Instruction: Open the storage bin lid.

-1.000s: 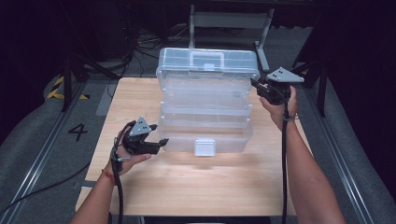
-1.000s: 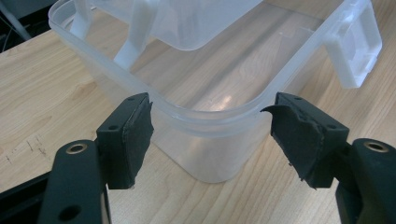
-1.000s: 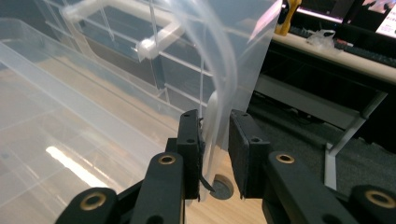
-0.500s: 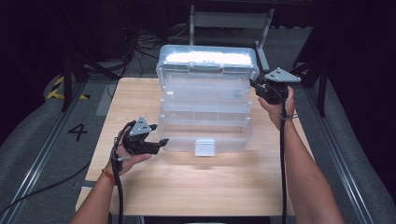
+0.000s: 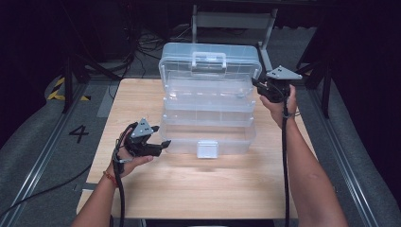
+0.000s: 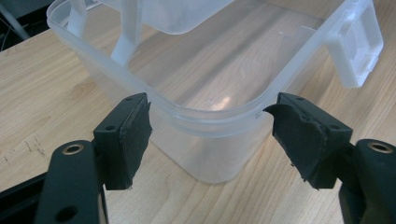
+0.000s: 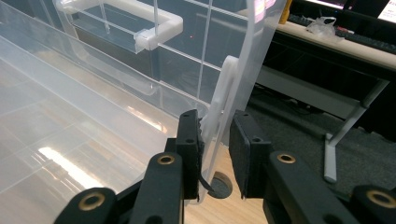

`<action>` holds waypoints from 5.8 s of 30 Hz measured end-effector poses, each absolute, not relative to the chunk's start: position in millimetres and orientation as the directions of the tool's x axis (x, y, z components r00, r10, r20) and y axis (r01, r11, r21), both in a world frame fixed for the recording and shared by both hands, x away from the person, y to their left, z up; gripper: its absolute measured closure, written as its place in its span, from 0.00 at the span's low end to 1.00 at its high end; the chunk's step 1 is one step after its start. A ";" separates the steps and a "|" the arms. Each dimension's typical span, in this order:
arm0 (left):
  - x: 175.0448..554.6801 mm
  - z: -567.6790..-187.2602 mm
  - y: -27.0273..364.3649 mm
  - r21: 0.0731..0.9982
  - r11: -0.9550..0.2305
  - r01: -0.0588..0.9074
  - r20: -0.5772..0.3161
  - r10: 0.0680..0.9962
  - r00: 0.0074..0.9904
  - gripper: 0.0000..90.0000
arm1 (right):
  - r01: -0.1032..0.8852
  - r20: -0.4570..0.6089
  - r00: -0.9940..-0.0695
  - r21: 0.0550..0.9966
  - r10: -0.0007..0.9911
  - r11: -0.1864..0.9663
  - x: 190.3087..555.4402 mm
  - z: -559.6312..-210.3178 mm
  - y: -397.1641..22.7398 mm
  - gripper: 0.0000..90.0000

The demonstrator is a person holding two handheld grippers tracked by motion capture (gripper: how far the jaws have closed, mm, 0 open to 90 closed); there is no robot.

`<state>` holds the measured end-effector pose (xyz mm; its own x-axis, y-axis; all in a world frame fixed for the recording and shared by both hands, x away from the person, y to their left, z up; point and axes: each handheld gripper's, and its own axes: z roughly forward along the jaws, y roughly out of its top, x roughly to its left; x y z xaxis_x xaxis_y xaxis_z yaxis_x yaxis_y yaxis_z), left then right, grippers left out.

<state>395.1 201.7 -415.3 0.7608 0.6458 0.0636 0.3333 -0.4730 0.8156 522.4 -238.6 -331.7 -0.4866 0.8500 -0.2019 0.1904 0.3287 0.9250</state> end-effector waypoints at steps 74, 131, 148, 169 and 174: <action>396.2 -416.9 202.0 0.817 -0.470 0.334 0.066 0.652 0.755 0.36 | 0.310 -0.159 -0.508 0.883 0.847 0.352 546.9 -361.8 -242.7 0.80; 385.2 -416.0 199.9 0.748 -0.573 0.336 0.155 0.643 0.750 0.39 | 0.227 -0.248 -0.622 0.851 0.743 0.474 469.0 -351.2 -255.3 0.72; 373.5 -428.6 223.3 0.716 -0.588 0.376 0.166 0.667 0.726 0.36 | 0.263 -0.257 -0.650 0.807 0.716 0.528 426.6 -380.0 -285.4 0.64; 362.7 -445.5 237.1 0.670 -0.608 0.425 0.145 0.669 0.729 0.36 | 0.343 -0.228 -0.654 0.760 0.721 0.551 379.3 -428.3 -317.3 0.50; 360.4 -449.0 241.0 0.659 -0.616 0.432 0.150 0.670 0.727 0.36 | 0.355 -0.234 -0.661 0.739 0.713 0.572 371.9 -435.7 -320.8 0.46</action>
<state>360.4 241.0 -449.0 0.7267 0.6704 0.1498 0.4320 -0.6155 0.6592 371.9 -320.8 -435.7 -0.6607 0.7133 -0.2338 0.3555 0.5717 0.7394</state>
